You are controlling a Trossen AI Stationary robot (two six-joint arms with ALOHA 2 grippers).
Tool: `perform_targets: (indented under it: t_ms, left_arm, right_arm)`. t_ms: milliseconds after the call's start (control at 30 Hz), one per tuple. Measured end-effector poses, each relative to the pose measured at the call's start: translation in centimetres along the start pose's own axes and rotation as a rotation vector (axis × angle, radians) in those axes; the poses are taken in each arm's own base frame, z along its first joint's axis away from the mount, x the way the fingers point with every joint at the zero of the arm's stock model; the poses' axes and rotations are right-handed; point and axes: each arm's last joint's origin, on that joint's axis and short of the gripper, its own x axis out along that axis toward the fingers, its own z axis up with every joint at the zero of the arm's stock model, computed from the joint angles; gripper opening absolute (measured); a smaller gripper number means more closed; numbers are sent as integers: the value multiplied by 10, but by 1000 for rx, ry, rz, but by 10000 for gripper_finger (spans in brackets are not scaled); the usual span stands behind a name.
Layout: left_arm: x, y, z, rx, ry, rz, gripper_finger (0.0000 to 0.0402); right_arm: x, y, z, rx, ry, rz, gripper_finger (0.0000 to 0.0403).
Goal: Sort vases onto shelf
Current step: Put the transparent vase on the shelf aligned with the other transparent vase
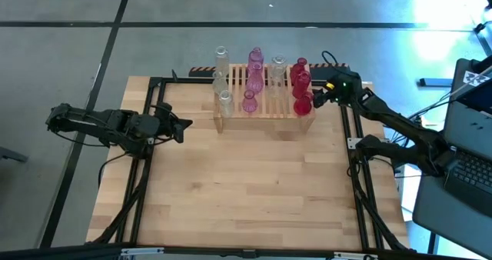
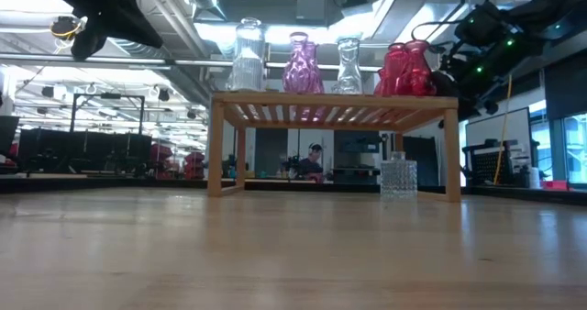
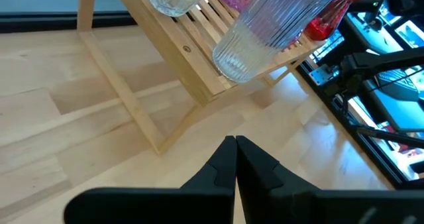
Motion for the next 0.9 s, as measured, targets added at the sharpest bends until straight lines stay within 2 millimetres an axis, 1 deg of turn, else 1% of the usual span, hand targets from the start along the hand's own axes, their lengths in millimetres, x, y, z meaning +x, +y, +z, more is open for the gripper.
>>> perform_targets:
  t_ms: [500,900]
  left_arm:
    - [0,0,0,12,0,0,0]
    - [0,0,0,22,1,3,0]
  right_arm:
    - [15,3,3,-6,-11,91,219]
    - [16,3,4,-8,-21,116,220]
